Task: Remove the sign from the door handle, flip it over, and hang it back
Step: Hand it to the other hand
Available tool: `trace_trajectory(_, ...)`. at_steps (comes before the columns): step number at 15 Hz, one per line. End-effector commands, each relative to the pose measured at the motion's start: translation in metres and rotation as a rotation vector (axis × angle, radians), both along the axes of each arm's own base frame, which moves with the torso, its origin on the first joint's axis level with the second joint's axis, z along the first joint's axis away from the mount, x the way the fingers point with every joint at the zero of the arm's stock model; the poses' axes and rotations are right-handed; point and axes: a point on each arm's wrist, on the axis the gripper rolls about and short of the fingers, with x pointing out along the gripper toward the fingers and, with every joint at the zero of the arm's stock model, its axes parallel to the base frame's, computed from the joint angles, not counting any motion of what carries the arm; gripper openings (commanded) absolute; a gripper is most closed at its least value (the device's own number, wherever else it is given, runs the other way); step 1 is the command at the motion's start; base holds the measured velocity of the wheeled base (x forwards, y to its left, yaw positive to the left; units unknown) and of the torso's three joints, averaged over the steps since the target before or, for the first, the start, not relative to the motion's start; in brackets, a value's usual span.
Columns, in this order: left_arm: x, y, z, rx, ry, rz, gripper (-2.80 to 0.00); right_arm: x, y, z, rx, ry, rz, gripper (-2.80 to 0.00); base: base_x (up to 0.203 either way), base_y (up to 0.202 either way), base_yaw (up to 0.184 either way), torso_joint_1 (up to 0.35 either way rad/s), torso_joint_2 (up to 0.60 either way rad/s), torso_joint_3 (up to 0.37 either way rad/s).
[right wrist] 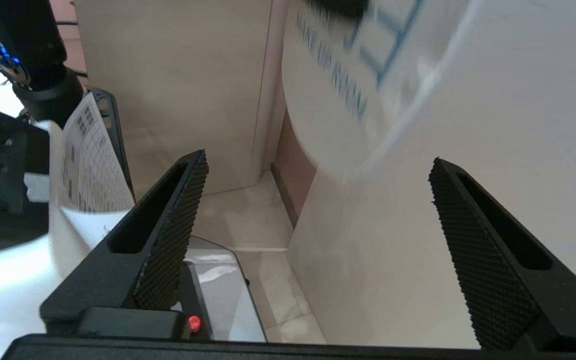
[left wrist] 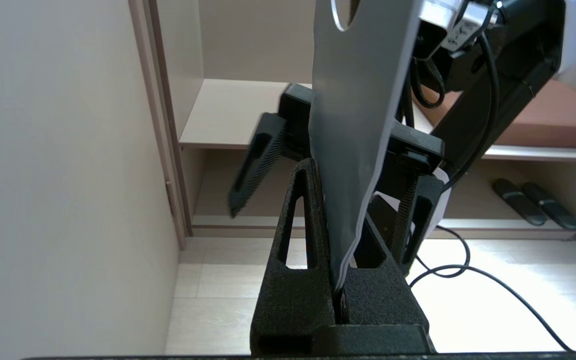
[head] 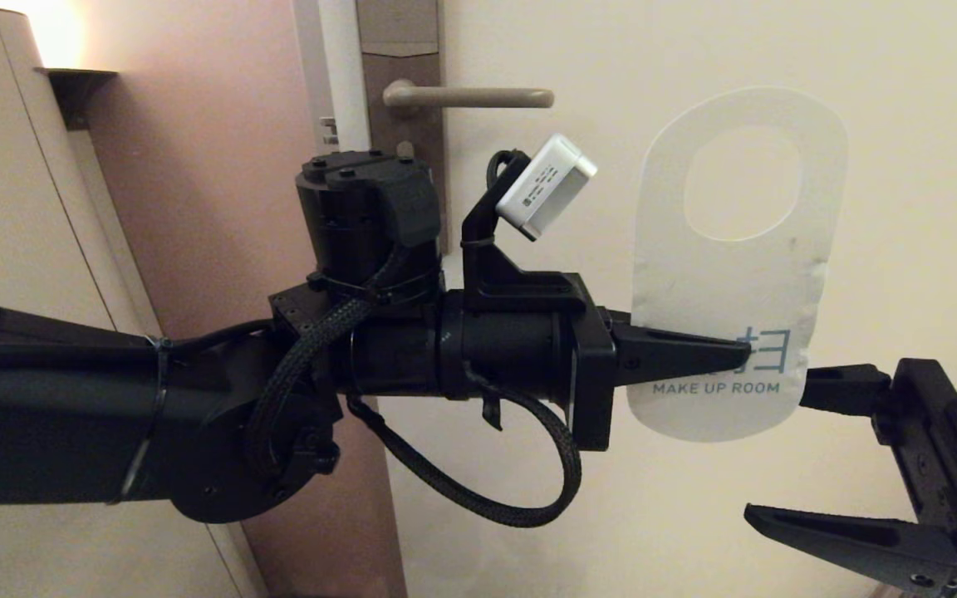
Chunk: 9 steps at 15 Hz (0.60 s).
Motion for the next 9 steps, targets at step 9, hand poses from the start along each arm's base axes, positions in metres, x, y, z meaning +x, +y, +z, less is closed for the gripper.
trace_trajectory(9, 0.004, -0.004, -0.007, 0.004, -0.052, -0.005, -2.8, 0.016, 0.027, 0.008, 0.0, 0.008, 0.098, 0.0, 0.0, 0.0, 0.0, 0.0, 0.0, 0.0)
